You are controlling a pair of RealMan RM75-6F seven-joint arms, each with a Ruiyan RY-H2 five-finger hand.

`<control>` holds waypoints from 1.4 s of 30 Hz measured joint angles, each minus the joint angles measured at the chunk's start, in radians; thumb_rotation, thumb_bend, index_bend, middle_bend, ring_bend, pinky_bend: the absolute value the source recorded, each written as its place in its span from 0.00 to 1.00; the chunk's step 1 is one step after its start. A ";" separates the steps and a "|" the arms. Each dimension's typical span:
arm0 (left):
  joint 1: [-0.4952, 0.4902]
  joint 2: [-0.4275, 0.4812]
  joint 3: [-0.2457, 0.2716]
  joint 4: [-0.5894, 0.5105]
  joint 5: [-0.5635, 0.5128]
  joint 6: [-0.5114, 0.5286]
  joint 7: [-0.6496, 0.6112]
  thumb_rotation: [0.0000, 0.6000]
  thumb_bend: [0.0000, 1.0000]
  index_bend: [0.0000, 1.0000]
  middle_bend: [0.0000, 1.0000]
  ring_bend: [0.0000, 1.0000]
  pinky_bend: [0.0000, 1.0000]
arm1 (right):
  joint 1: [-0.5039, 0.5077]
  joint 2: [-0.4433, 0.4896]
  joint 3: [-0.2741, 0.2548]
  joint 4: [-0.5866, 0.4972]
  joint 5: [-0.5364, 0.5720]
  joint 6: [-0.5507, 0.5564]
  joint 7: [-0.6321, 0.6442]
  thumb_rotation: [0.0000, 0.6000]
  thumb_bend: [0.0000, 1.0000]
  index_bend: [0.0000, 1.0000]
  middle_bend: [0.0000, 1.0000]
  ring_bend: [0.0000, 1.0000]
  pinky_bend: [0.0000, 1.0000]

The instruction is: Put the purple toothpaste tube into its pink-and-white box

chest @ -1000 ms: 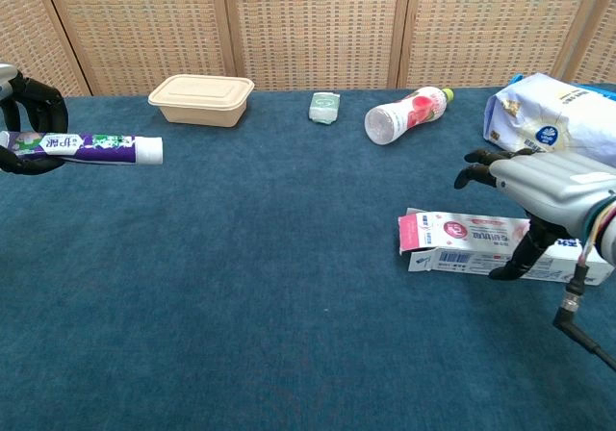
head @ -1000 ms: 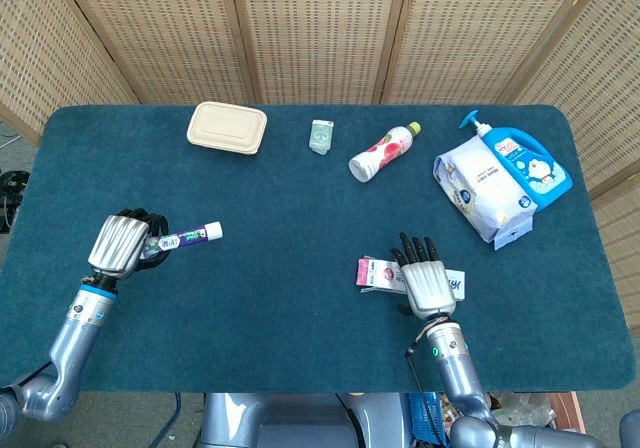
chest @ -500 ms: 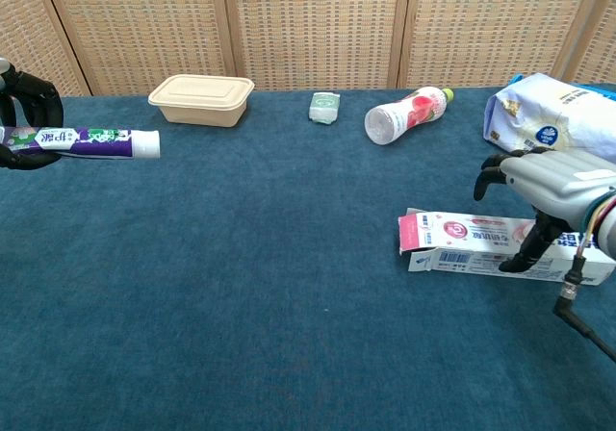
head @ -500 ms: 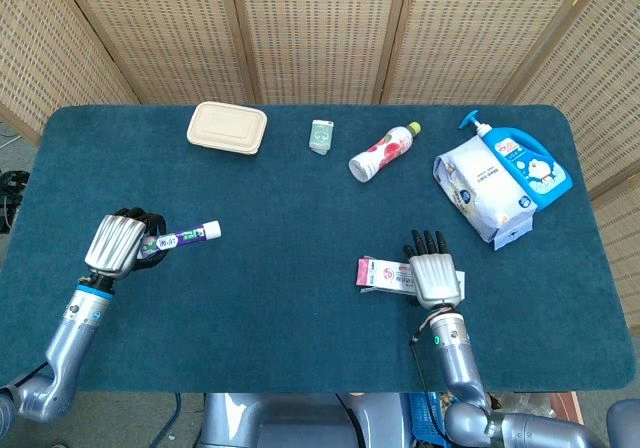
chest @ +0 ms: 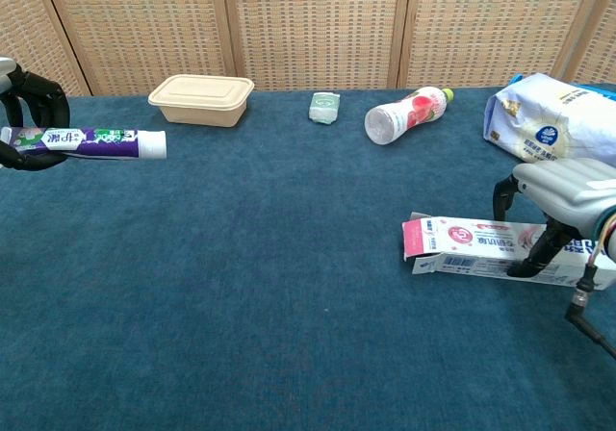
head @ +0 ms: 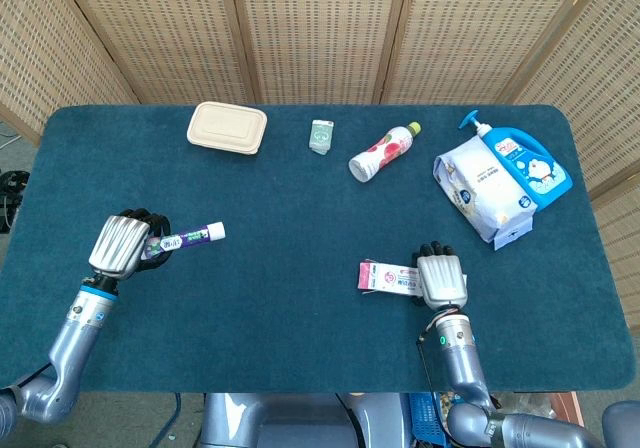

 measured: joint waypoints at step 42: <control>-0.020 0.030 0.017 -0.194 0.016 -0.062 -0.048 1.00 0.50 0.85 0.60 0.43 0.47 | 0.021 0.038 0.046 -0.264 -0.053 0.089 -0.013 1.00 0.15 0.64 0.53 0.44 0.49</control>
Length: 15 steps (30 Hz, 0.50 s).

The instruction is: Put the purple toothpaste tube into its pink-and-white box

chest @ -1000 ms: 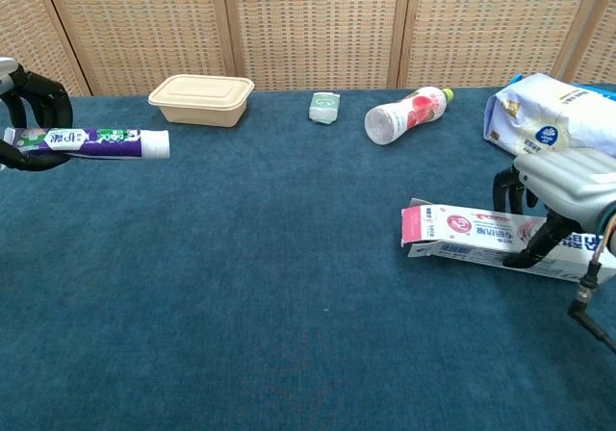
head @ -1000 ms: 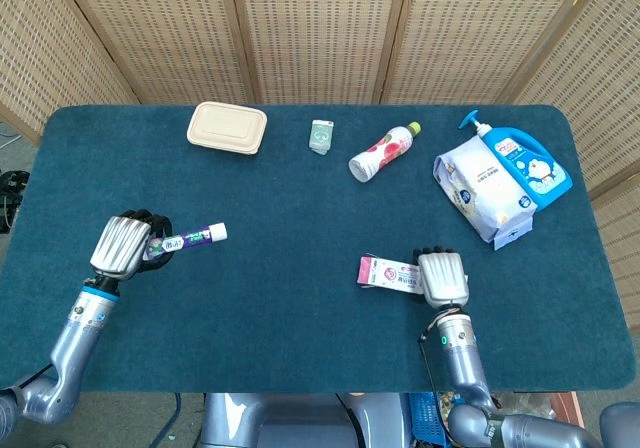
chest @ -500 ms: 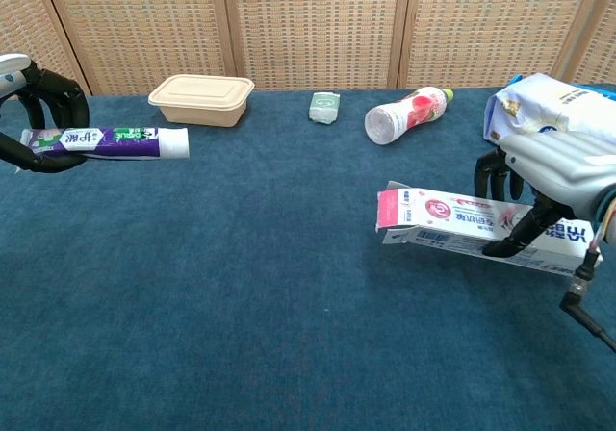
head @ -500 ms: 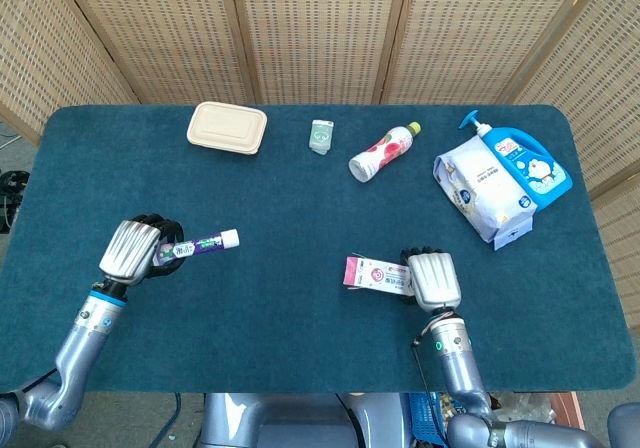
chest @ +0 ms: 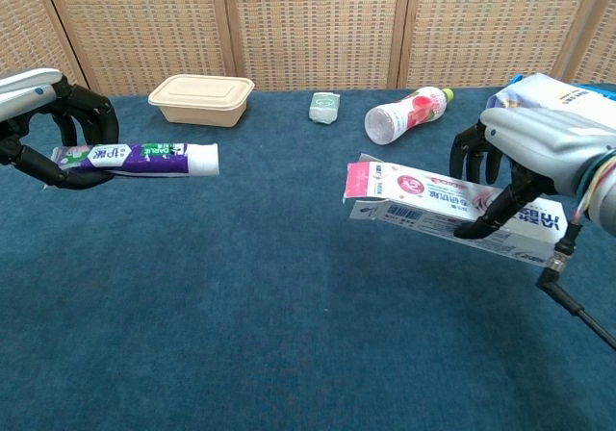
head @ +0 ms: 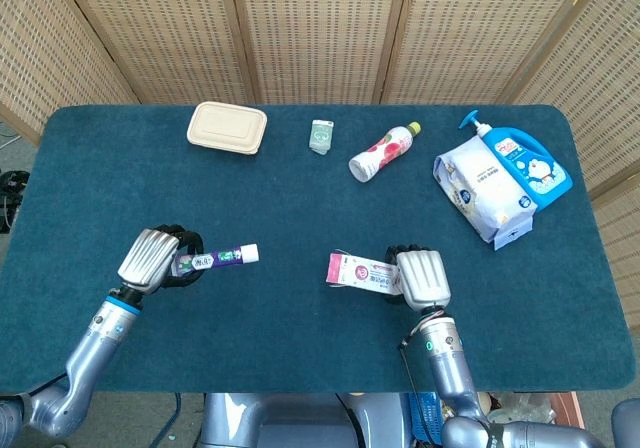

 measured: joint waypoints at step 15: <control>-0.019 -0.045 0.007 -0.007 -0.002 -0.019 0.045 1.00 0.50 0.85 0.60 0.43 0.46 | 0.029 -0.008 -0.001 -0.067 0.008 0.043 -0.053 1.00 0.15 0.65 0.53 0.44 0.50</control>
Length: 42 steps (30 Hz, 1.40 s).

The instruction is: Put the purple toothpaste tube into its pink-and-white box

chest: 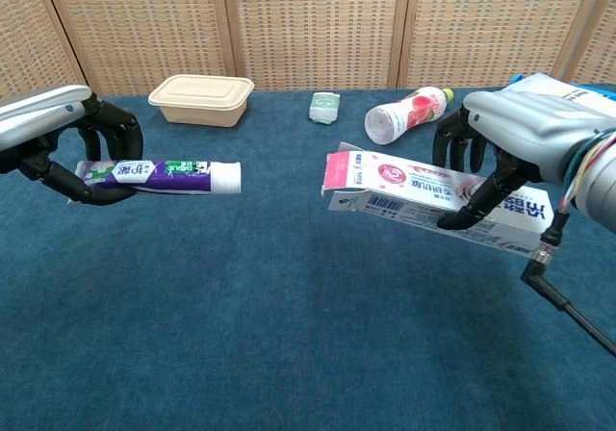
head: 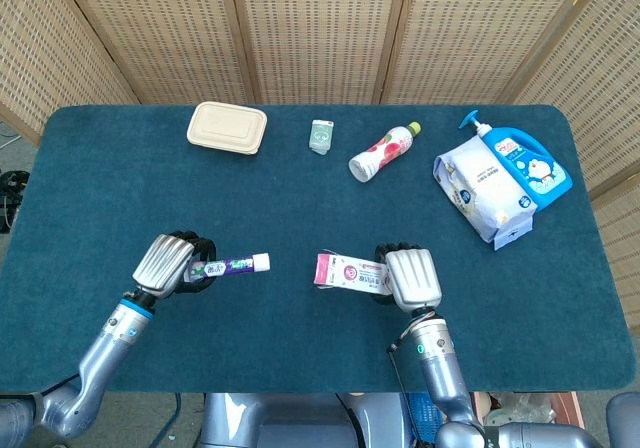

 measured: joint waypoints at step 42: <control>-0.039 -0.119 -0.010 0.015 0.001 -0.011 -0.015 1.00 0.50 0.85 0.60 0.43 0.46 | 0.032 -0.007 0.011 -0.069 0.061 0.010 0.030 1.00 0.16 0.65 0.53 0.44 0.50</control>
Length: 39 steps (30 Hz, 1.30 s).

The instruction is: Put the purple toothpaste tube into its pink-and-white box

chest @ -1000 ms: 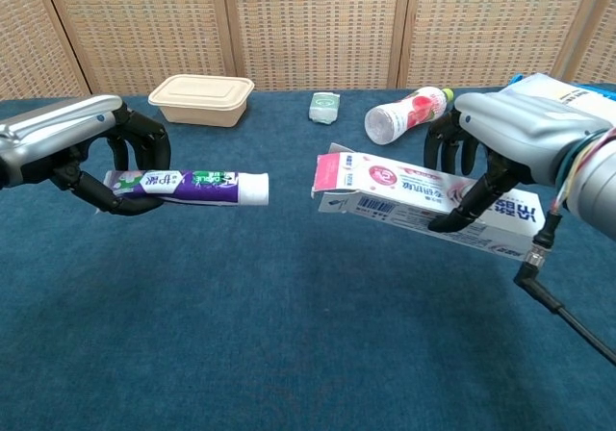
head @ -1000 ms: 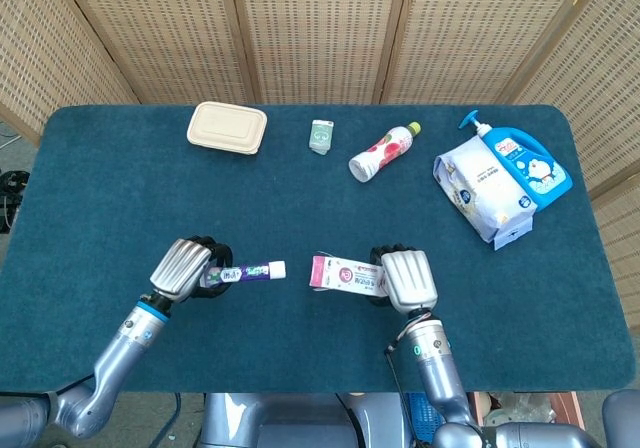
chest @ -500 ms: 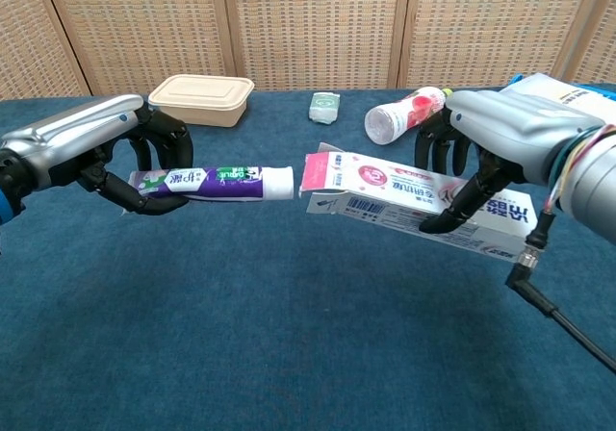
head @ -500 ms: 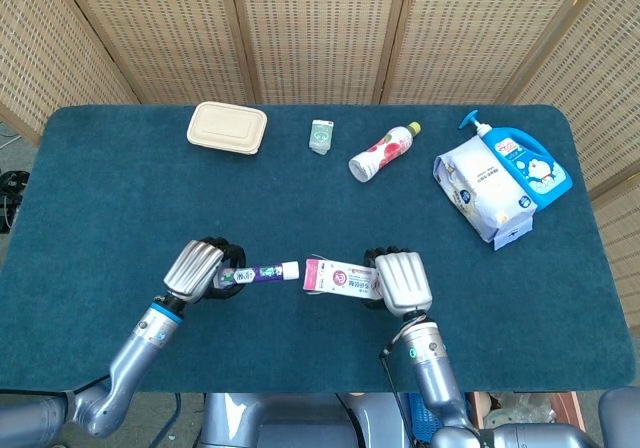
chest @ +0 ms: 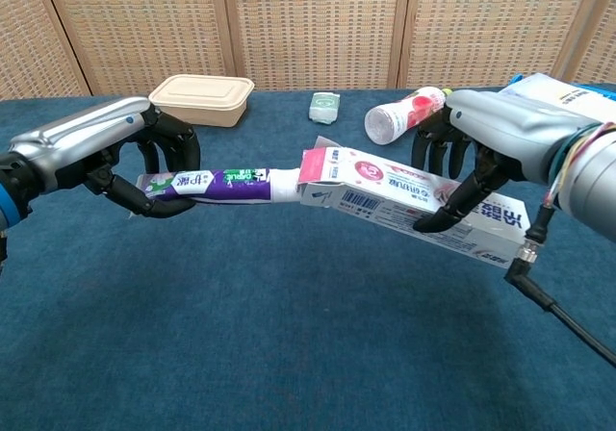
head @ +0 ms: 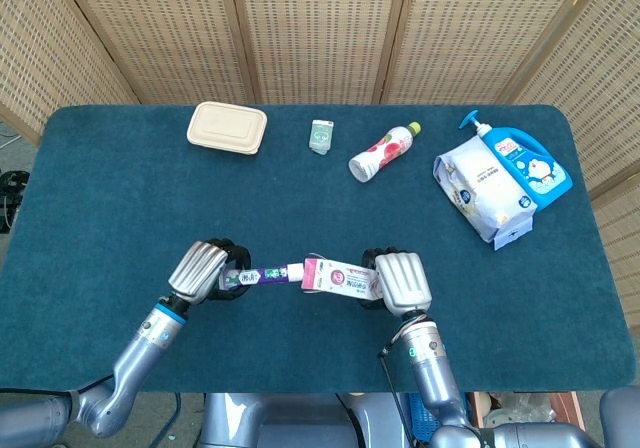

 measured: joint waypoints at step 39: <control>-0.024 -0.027 -0.003 -0.027 -0.003 -0.020 0.000 1.00 0.50 0.85 0.60 0.43 0.46 | 0.016 0.015 -0.014 -0.045 0.024 -0.020 0.055 1.00 0.16 0.65 0.53 0.44 0.50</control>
